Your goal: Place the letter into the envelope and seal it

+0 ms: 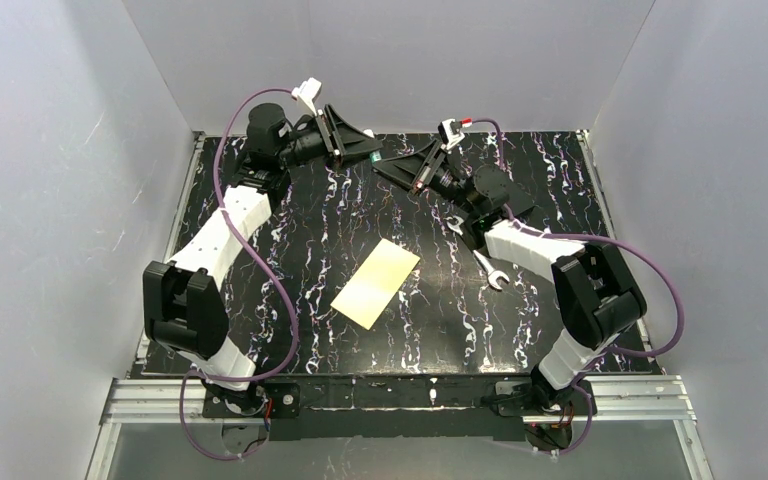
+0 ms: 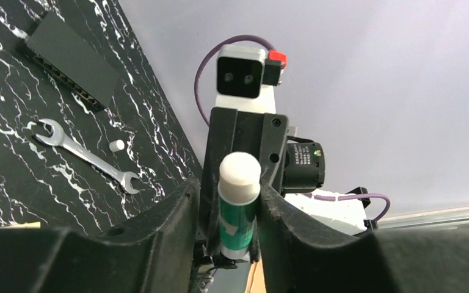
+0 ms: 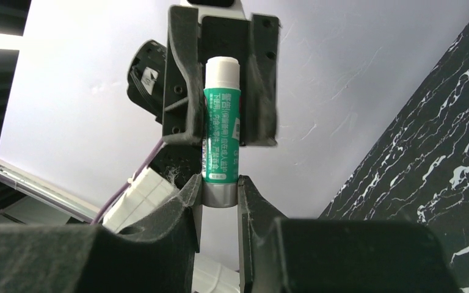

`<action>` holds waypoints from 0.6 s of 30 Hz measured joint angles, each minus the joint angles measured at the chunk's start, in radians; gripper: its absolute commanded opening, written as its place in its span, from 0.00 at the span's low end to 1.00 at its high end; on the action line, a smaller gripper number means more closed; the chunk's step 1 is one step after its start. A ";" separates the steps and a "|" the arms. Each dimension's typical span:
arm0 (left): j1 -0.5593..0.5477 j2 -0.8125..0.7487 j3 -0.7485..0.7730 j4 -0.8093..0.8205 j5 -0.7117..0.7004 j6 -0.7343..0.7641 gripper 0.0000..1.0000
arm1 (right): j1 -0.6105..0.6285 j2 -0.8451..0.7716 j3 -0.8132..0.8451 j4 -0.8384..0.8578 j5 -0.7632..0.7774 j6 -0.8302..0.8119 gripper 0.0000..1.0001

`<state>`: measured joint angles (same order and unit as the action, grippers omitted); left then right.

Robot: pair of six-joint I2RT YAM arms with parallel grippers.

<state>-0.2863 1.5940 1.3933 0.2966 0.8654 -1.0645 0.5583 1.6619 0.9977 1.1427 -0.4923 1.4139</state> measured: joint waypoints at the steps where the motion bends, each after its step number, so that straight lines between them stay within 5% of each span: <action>1: 0.000 -0.002 -0.011 0.010 0.002 -0.003 0.43 | 0.000 0.000 0.007 -0.006 0.003 -0.001 0.02; 4: 0.000 -0.003 -0.047 0.034 0.007 -0.027 0.41 | 0.000 0.001 0.023 -0.041 0.005 -0.004 0.02; 11: 0.002 -0.003 -0.089 0.104 0.016 -0.088 0.00 | 0.000 0.014 0.048 -0.117 -0.002 -0.009 0.01; 18: 0.008 -0.003 -0.111 0.152 -0.011 -0.130 0.00 | 0.000 0.013 0.106 -0.235 -0.018 -0.096 0.01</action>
<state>-0.2787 1.5913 1.2819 0.4488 0.8539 -1.1950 0.5587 1.6749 1.1042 0.9073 -0.5098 1.3182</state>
